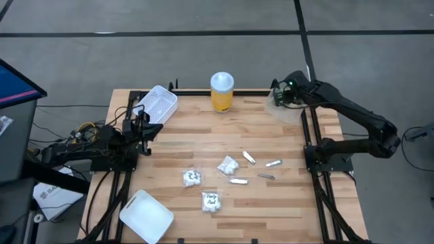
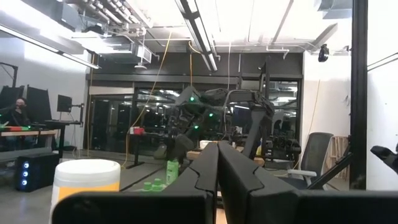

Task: Pick & Place Travel size toiletries
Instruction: Put the green shampoo into the transparent bin

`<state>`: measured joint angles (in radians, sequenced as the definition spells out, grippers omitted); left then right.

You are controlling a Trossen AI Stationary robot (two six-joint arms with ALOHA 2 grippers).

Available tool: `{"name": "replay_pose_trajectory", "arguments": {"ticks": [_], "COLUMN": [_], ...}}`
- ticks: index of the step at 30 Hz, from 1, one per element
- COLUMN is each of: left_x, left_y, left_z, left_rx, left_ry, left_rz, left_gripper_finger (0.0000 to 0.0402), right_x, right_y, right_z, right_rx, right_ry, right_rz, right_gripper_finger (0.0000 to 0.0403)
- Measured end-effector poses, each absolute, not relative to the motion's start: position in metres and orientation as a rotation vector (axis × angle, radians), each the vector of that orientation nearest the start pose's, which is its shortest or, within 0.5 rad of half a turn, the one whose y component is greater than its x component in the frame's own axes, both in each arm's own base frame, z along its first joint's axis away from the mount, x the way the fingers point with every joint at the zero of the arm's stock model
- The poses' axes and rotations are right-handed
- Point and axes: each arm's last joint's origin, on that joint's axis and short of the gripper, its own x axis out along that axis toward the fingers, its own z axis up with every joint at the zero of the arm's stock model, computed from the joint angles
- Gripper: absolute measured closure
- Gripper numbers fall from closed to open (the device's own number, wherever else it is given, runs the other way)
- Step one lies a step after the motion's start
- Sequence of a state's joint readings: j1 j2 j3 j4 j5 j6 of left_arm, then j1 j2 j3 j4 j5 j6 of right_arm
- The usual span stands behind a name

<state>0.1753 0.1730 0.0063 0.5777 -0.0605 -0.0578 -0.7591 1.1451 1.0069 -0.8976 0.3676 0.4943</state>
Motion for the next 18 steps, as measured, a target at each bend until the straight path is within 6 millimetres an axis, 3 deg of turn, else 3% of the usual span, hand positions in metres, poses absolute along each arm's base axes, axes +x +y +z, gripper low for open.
{"name": "replay_pose_trajectory", "arguments": {"ticks": [18], "left_x": [0.098], "left_y": [0.019], "left_z": [0.206], "left_rx": [-0.033], "left_ry": [-0.421], "left_rz": [0.220], "left_gripper_finger": [0.0401], "right_x": [0.165], "right_y": [-0.183], "right_z": [0.243], "right_rx": [0.566], "right_ry": [1.026], "right_rz": [-1.281], "right_gripper_finger": [0.0319]}}
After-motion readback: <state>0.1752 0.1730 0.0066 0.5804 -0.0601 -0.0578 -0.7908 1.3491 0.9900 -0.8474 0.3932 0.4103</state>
